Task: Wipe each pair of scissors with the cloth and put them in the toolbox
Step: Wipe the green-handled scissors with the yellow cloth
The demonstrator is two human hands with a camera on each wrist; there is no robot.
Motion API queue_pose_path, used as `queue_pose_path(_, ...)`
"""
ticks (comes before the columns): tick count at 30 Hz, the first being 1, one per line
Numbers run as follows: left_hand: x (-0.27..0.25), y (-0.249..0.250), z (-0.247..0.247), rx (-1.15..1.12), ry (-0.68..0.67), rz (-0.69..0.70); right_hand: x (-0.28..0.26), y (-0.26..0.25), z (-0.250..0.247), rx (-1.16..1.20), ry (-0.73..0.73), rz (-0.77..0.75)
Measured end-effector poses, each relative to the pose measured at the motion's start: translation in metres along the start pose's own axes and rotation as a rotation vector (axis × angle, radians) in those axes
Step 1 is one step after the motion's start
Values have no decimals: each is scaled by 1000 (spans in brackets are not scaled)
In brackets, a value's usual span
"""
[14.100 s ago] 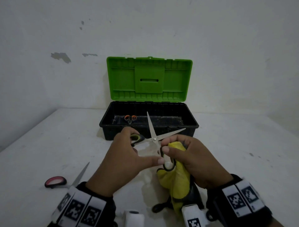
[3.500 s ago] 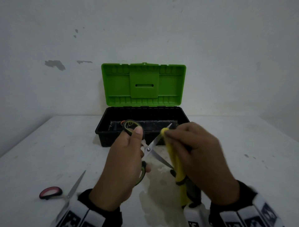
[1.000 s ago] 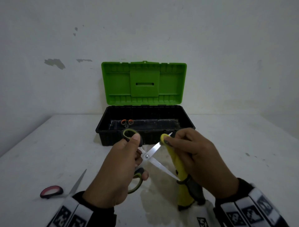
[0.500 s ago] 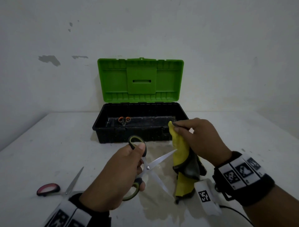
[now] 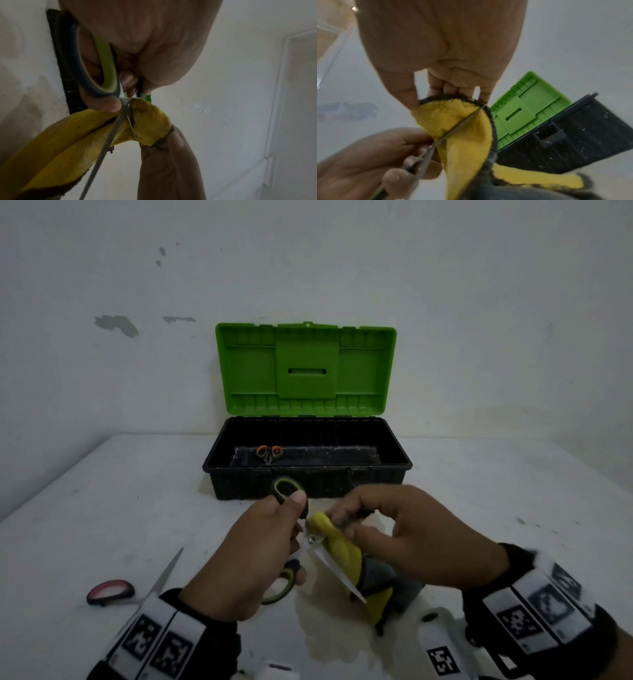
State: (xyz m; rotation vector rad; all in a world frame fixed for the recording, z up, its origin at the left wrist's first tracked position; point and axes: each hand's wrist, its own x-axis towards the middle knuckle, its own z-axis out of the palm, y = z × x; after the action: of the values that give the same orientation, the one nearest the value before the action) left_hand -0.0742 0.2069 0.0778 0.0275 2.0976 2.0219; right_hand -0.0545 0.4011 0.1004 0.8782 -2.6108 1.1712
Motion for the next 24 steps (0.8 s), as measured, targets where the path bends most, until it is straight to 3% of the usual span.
queue_pose_path(3,-2,0,-1,18,-28,16,-12,0,-2,57,-35,-32)
queue_pose_path(8,-7,-1,5,97,-87,100,-12,7,0,-101,90,-47)
queue_pose_path(10,-10,0,8,143,-103,145,-11,7,4,-177,90,-5)
queue_pose_path(15,-13,-1,14,225,-111,248,-6,1,13,-68,16,59)
queue_pose_path(19,-11,-4,15,197,-83,259,-2,-1,13,-14,39,95)
queue_pose_path(24,-14,-1,10,99,-151,199,-6,-1,1,23,-68,82)
